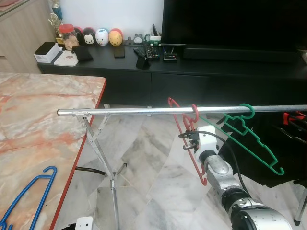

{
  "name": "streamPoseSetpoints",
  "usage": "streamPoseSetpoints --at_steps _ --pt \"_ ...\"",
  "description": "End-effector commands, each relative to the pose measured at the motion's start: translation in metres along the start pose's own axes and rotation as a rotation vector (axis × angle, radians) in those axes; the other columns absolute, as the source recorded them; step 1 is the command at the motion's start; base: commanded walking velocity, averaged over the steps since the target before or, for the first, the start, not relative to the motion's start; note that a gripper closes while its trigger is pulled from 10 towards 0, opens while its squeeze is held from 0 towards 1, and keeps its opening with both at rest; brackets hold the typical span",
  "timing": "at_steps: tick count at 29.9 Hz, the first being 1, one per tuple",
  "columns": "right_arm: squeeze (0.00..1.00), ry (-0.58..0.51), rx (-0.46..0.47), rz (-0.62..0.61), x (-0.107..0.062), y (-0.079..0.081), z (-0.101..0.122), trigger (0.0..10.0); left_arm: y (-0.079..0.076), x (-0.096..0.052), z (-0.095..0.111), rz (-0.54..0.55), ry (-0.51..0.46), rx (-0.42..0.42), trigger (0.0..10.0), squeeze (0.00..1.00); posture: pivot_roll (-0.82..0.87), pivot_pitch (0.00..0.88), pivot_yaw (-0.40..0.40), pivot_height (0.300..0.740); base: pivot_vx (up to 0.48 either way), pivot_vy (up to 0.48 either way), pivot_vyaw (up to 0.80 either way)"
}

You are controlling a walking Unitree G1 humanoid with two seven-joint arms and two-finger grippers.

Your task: Hang hanger

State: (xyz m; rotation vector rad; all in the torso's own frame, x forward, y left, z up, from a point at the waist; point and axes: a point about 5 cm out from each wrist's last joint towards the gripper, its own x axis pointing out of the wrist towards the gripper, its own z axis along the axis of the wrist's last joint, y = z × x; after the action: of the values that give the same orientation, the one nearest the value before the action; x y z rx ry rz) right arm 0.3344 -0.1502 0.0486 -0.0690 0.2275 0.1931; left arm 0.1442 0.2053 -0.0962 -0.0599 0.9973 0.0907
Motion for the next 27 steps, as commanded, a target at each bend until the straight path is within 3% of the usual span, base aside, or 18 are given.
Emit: streamPoseSetpoints --at_steps 1,11,19,27 --pt "1.00 0.033 0.017 0.000 -0.003 0.001 -0.009 10.0 -0.002 -0.002 -0.014 -0.009 0.054 0.015 10.0 0.00 0.01 0.071 -0.024 0.740 0.000 0.000 0.00" --pt "0.99 -0.008 -0.008 -0.031 -0.002 -0.002 -0.002 10.0 -0.002 -0.002 -0.014 -0.008 0.054 0.023 10.0 0.00 0.02 0.071 -0.026 0.740 0.000 0.000 0.00" --pt "0.99 -0.130 -0.002 -0.099 0.000 -0.011 0.016 10.0 -0.002 -0.002 -0.014 -0.009 0.055 0.021 10.0 0.00 0.02 0.072 -0.024 0.740 0.000 0.000 0.00" --pt "1.00 -0.155 -0.009 -0.088 -0.003 -0.008 0.015 10.0 -0.002 -0.003 -0.015 -0.015 0.057 0.025 10.0 0.00 0.01 0.074 -0.025 0.740 0.000 0.000 0.00"
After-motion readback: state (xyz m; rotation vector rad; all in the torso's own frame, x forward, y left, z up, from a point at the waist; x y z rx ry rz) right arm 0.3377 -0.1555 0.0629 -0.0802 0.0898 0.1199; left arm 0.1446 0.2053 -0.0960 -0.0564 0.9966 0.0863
